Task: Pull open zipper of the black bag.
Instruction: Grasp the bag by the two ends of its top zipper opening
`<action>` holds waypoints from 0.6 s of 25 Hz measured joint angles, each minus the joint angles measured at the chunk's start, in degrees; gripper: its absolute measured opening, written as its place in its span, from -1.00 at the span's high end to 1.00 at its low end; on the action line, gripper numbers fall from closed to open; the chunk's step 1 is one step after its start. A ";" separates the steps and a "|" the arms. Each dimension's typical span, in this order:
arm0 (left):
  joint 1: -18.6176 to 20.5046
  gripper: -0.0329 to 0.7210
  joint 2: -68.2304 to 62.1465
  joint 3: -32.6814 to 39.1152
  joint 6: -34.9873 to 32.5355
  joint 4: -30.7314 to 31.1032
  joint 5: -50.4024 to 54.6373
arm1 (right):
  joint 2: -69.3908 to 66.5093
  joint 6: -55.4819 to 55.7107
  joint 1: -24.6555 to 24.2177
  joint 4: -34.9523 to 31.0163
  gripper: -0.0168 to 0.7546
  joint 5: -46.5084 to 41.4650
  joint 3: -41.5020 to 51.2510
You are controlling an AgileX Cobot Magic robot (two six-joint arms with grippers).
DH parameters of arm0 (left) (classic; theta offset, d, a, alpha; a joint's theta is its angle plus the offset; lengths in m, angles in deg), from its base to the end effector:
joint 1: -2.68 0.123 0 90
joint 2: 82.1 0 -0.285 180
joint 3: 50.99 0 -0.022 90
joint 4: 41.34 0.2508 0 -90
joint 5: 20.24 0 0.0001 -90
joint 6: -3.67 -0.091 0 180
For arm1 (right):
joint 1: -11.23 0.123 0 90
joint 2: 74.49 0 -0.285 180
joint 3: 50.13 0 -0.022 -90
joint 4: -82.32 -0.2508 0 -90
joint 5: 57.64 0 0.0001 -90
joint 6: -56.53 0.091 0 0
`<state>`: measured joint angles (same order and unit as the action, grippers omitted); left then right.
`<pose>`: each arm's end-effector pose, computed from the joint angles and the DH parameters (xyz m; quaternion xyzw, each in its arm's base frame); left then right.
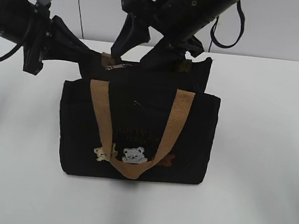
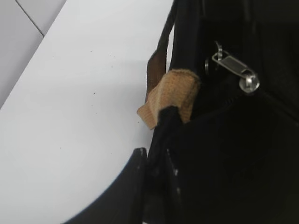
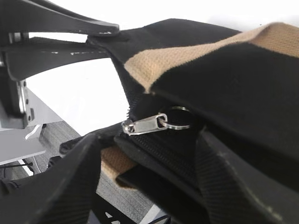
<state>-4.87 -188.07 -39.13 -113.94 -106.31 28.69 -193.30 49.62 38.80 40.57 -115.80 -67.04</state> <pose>0.3385 -0.1076 0.2458 0.6039 0.6556 -0.1742 0.4187 0.3505 0.2411 0.2762 -0.1460 0.9182 0.3543 0.0998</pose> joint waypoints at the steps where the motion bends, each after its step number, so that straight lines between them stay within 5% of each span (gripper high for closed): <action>1: 0.00 0.77 0.00 0.00 0.00 -0.07 0.00 | -0.54 0.03 0.00 -0.03 -0.29 0.06 -0.06; 15: 0.00 0.77 -0.04 0.00 0.00 -0.07 -0.25 | -4.56 -1.37 0.00 -6.15 -0.29 3.22 -0.17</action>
<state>-4.87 -188.11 -39.13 -113.94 -106.38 28.44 -197.86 48.25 38.80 34.42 -112.58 -67.21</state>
